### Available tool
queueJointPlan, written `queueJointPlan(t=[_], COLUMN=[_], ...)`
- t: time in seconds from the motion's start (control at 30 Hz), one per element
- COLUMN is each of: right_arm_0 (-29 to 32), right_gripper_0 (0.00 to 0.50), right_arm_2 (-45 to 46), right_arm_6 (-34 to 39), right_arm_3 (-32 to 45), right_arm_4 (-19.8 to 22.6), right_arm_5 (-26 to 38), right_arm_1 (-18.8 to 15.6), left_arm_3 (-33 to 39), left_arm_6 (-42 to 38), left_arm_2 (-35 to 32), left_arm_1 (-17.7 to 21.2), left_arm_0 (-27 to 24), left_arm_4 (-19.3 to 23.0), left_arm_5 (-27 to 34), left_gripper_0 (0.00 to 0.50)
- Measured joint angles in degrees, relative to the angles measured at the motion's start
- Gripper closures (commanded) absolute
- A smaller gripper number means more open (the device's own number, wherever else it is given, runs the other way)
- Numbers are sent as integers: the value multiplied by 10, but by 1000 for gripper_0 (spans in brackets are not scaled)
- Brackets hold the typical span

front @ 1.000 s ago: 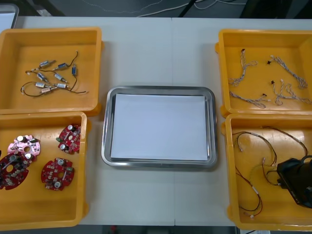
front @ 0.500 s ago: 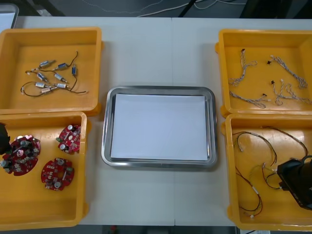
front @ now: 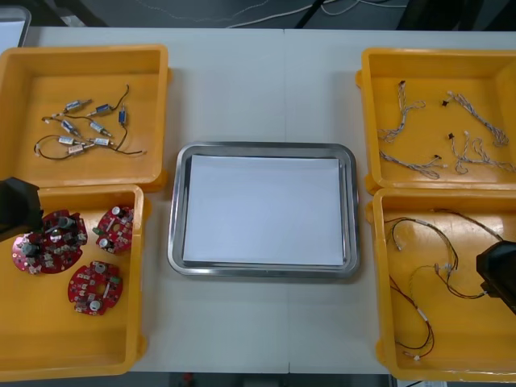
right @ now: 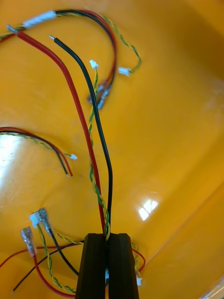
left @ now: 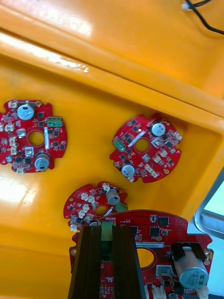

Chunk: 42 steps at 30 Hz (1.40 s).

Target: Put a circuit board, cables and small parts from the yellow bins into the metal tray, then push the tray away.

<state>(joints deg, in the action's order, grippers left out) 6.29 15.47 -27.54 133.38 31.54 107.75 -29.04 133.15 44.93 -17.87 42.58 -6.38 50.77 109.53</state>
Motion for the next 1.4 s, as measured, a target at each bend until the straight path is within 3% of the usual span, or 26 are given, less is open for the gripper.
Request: queueJointPlan(t=[0.13,0.33,0.5,0.67,0.83,1.1,1.4], right_arm_0=[-12,-40,-50,-51,-59,-97,-113], right_gripper_0=[500,500,500,500,500,500,500], right_arm_2=[3,3,3,4,6,6,-2], right_arm_6=[-90,-141,-247,-264,-334,-337,-337], right_arm_3=[17,49,73,90,96,96,96], right_arm_4=[6,9,14,21,35,85,104], right_arm_5=[16,18,19,19,19,20,20], right_arm_1=[-11,-25,-39,-49,-51,-51,-54], left_arm_3=[2,9,11,12,12,12,5], left_arm_6=[0,-7,-45,-64,-64,-84,-214], left_arm_2=[29,77,111,142,196,285,430], left_arm_1=[14,31,42,47,63,73,73], left_arm_0=[-21,-39,-55,-75,-108,-174,-255], left_arm_4=[4,15,17,25,26,20,-62], left_arm_5=[-1,-35,-41,-54,-76,-89,-109], left_gripper_0=[500,500,500,500,500,500,500])
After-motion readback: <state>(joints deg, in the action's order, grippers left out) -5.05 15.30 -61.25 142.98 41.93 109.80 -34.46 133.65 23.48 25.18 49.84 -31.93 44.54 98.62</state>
